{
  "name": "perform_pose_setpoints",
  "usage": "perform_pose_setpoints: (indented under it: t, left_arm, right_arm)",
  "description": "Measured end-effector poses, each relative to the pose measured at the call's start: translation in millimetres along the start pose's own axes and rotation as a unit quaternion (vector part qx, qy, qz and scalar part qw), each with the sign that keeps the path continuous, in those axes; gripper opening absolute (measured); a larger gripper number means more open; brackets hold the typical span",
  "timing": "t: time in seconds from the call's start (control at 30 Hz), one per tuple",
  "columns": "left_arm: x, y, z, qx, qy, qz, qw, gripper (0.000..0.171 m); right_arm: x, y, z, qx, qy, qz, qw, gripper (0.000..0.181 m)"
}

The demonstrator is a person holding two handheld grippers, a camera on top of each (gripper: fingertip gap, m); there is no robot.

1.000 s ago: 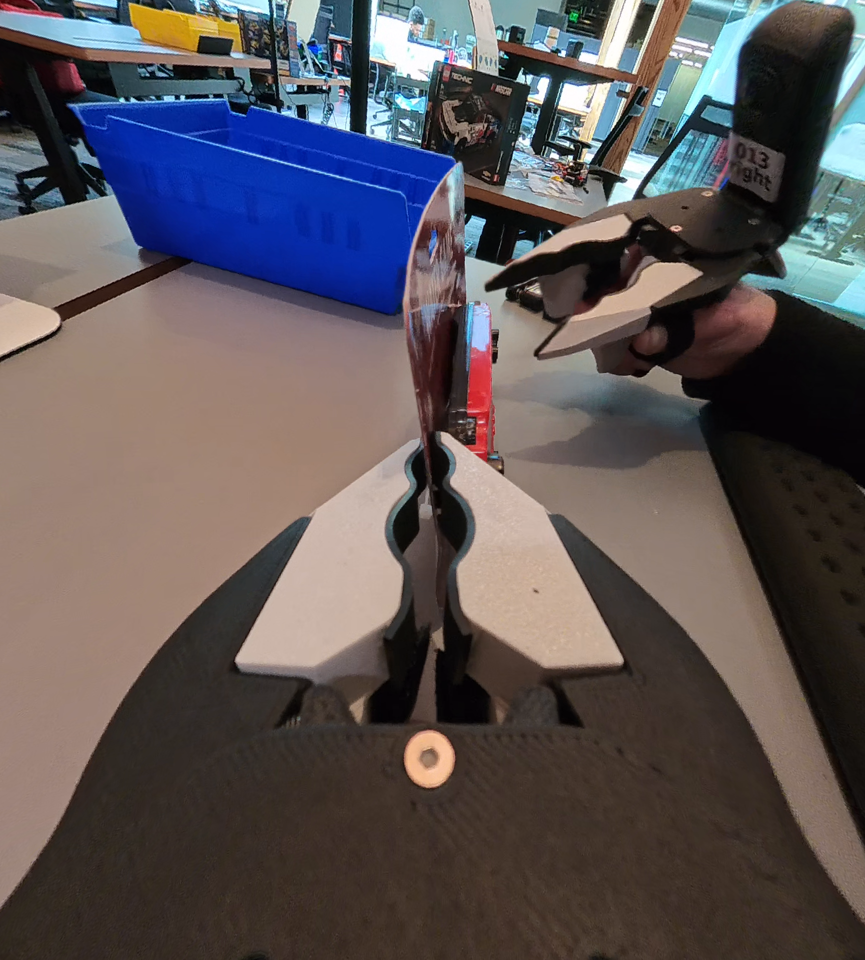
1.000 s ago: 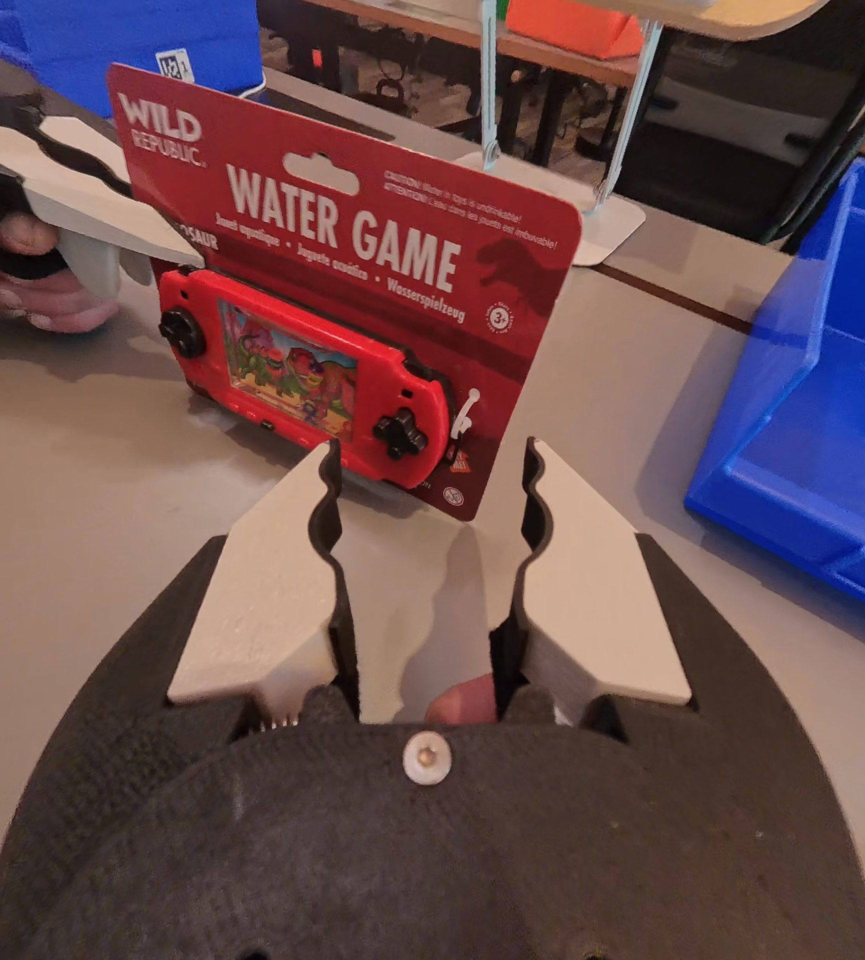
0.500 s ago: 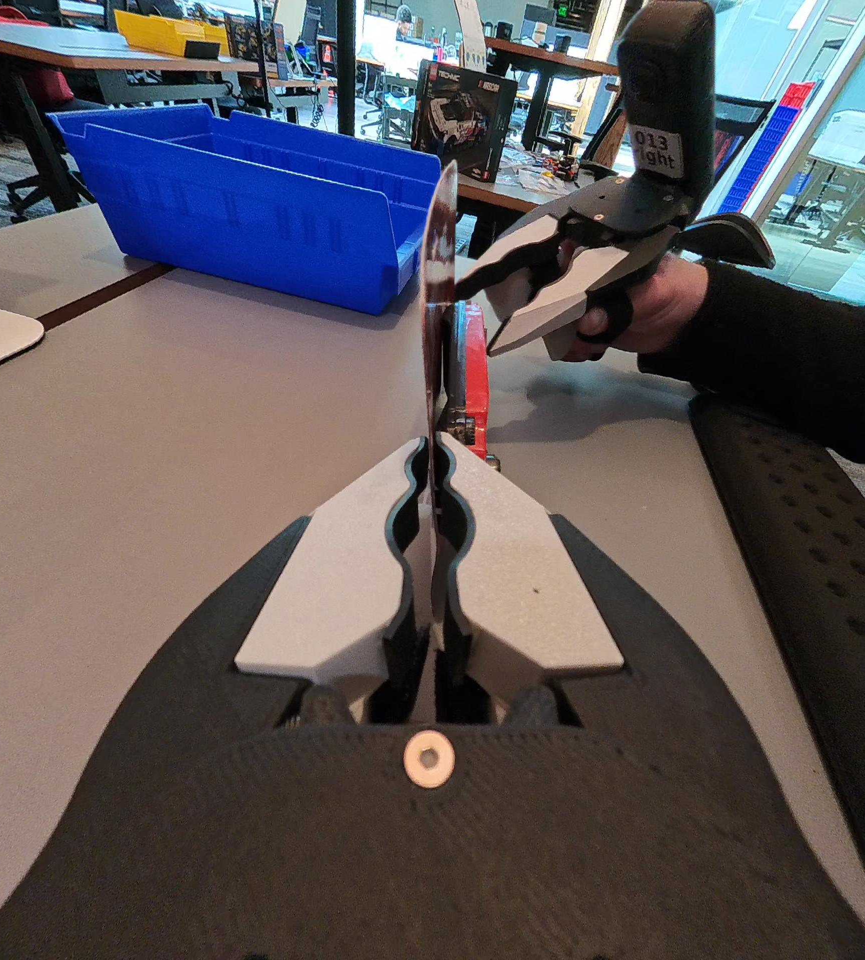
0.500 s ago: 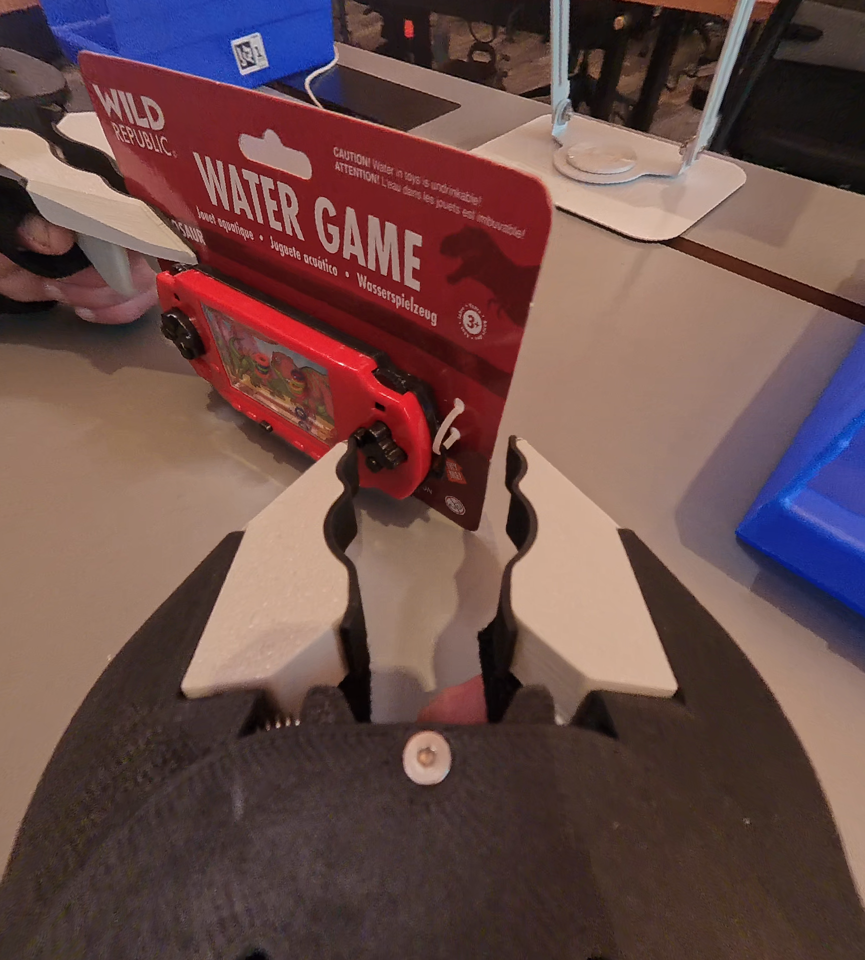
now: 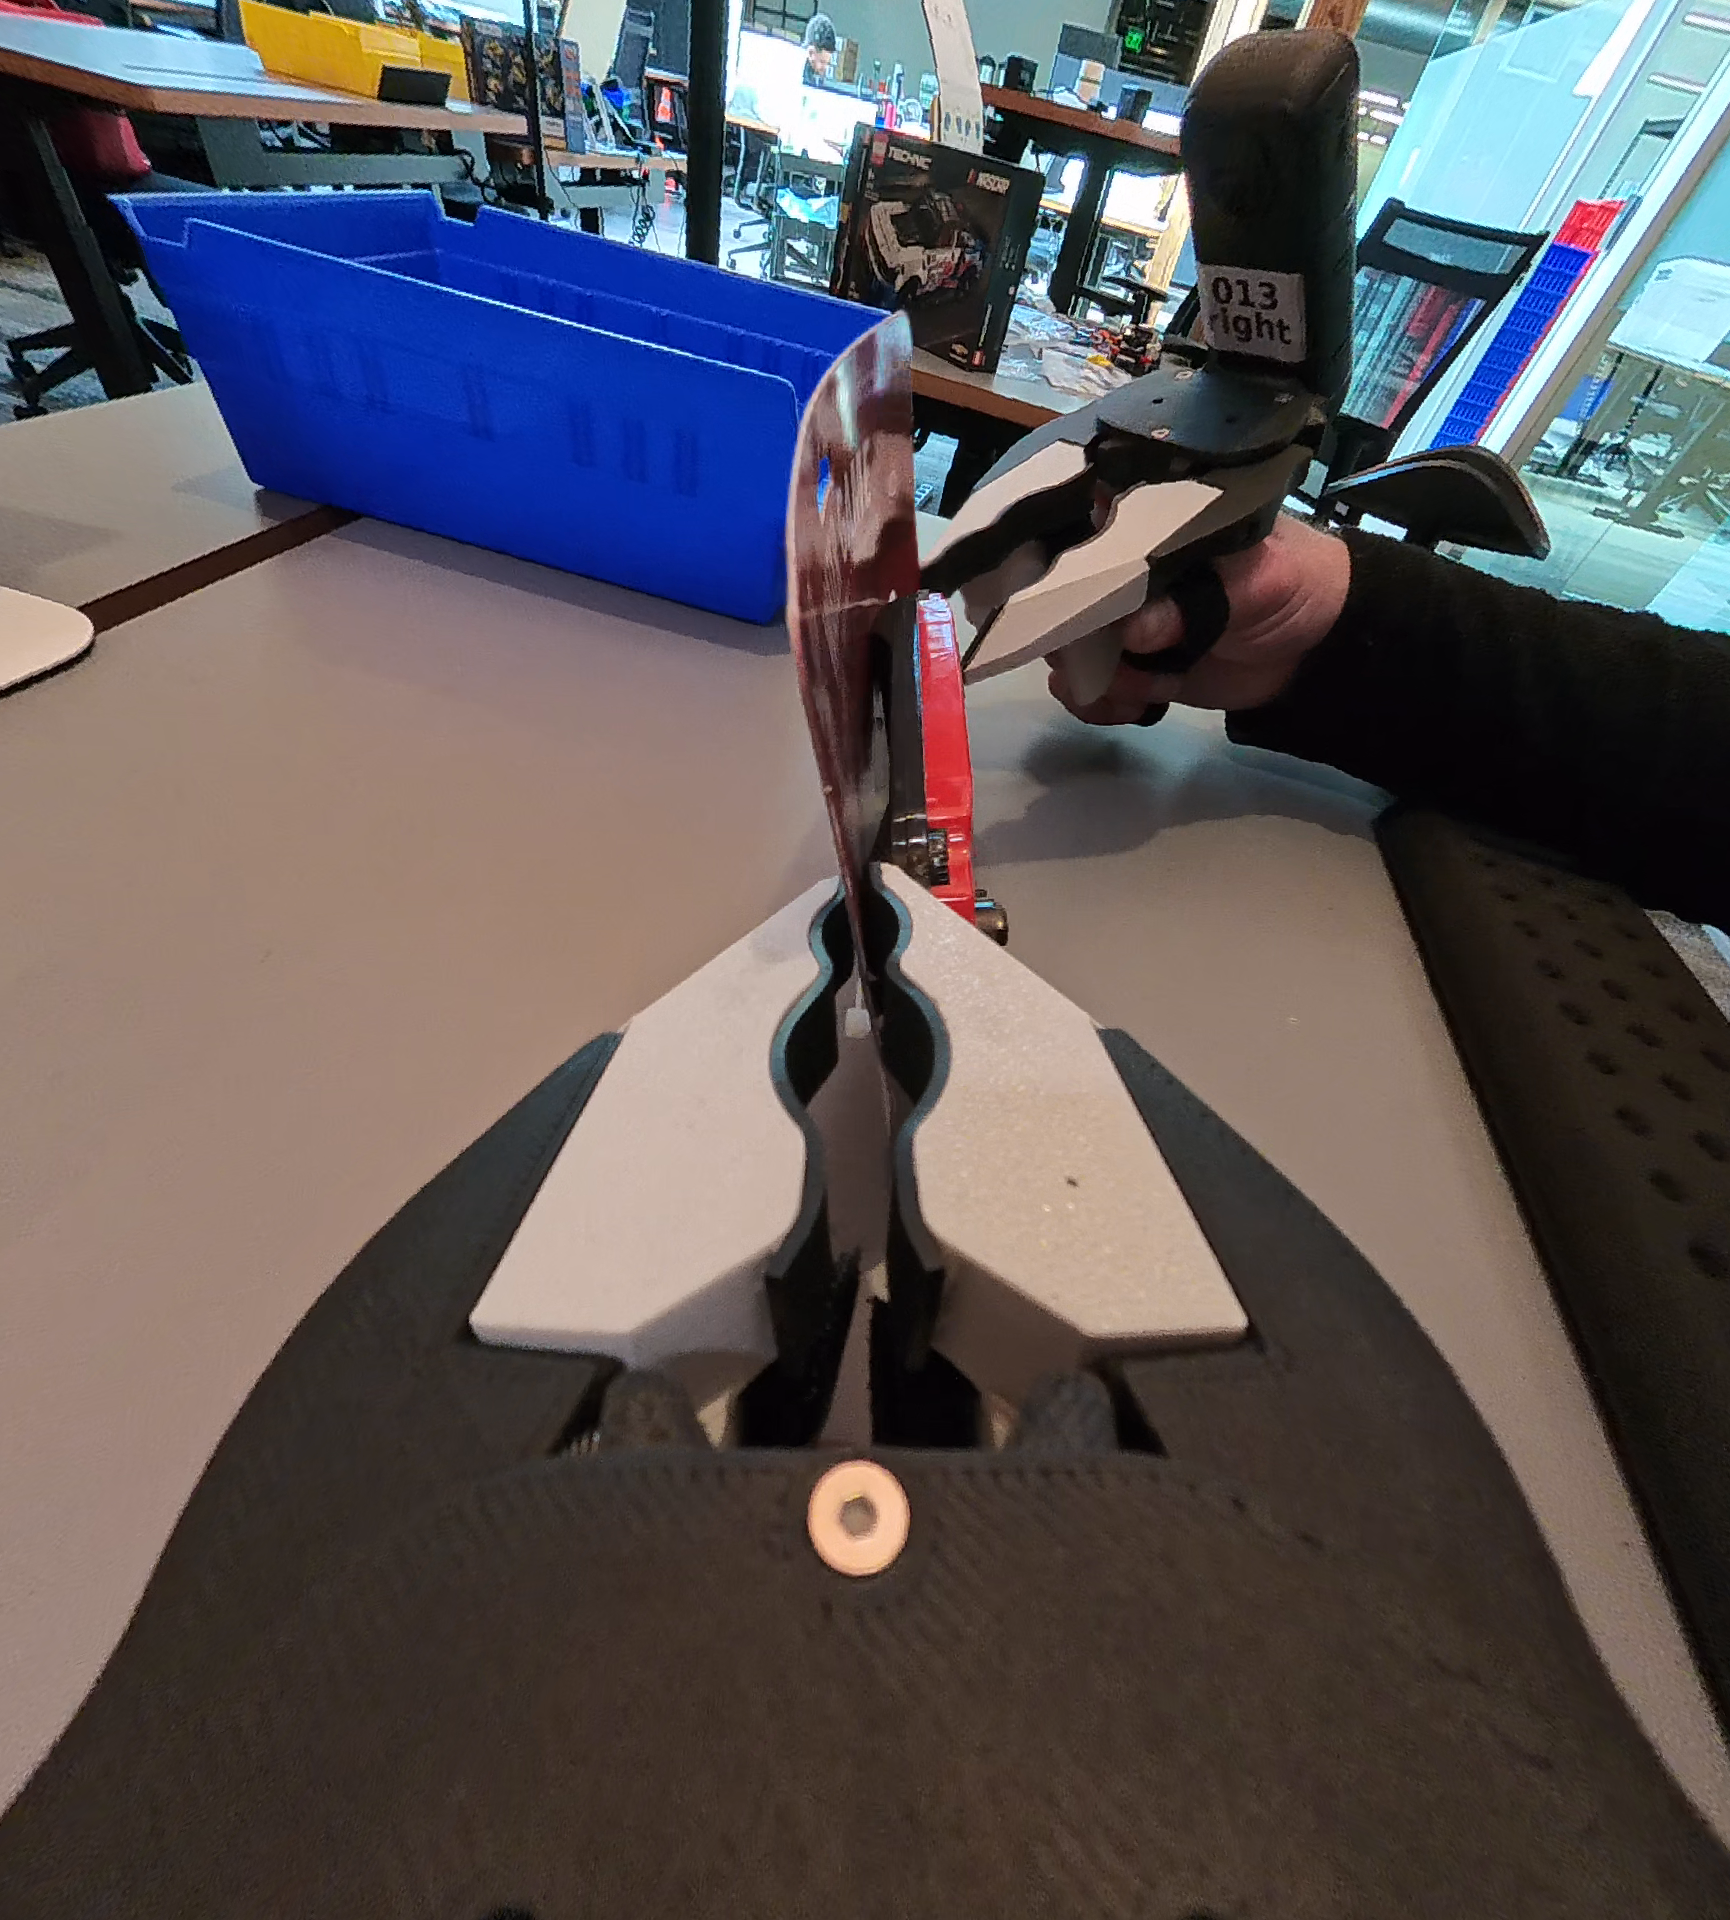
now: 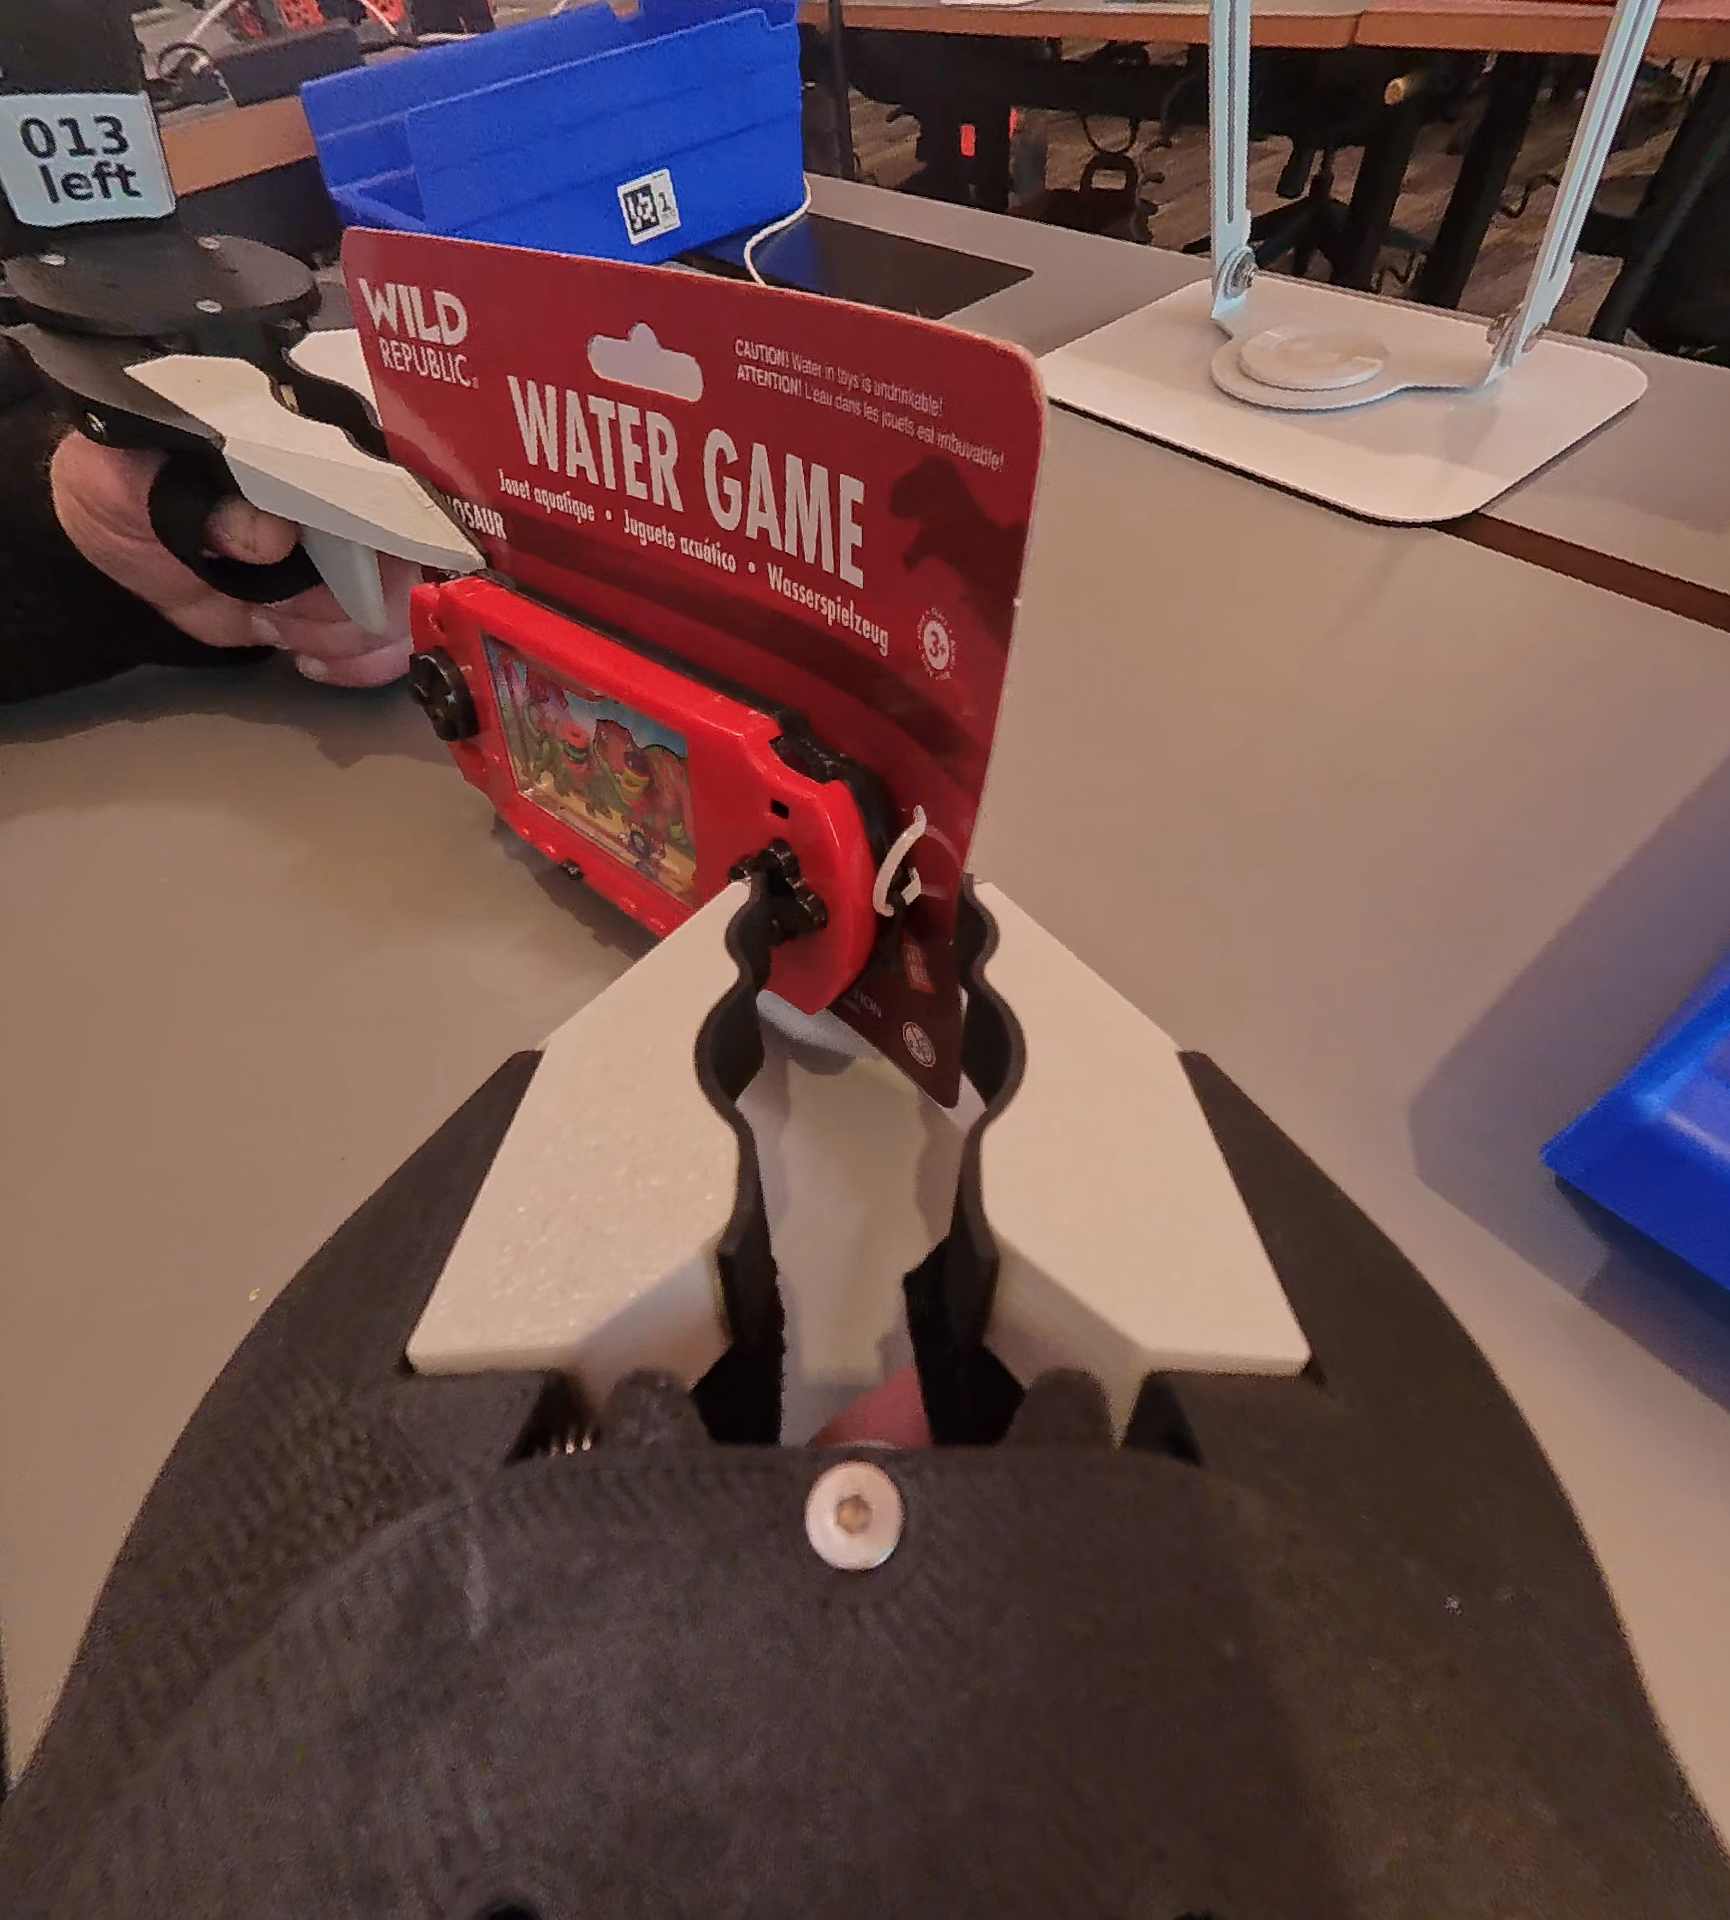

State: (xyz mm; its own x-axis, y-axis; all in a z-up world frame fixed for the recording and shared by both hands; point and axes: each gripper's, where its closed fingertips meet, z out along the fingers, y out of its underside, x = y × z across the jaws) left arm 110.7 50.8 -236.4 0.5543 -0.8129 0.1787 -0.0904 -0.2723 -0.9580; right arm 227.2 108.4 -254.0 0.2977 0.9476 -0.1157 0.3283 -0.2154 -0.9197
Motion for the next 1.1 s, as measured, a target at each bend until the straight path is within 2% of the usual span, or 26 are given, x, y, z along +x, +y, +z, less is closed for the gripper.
perform_pose_setpoints:
  t: [0.1,0.17,0.23,0.3,0.5,0.73,1.1]
  left_arm:
    - [-1,0,0,0.001,-0.006,0.003,1.000,0.000]
    - [0,-1,0,0.004,-0.004,0.005,1.000,0.000]
    - [1,-1,1,0.002,-0.006,0.010,1.000,0.000]
    - [3,-2,2,0.002,-0.003,0.011,1.000,0.000]
    - [4,-1,2,0.002,0.000,0.013,1.000,0.000]
    - [5,-1,1,0.002,0.003,0.014,1.000,0.000]
    - [2,0,1,0.002,-0.004,0.012,1.000,0.000]
  right_arm:
    - [0,1,-1,0.002,-0.004,-0.002,1.000,0.035]
    - [-1,2,-1,0.005,-0.009,0.005,1.000,0.042]
    - [3,4,-4,0.003,0.004,0.002,1.000,0.056]
    - [4,2,-8,0.010,-0.003,0.002,1.000,0.060]
    - [-7,0,-5,0.017,-0.062,0.010,0.998,0.043]
    - [-7,0,-4,0.015,-0.095,0.009,0.995,0.036]
    - [-8,-2,-4,0.020,-0.097,0.002,0.995,0.028]
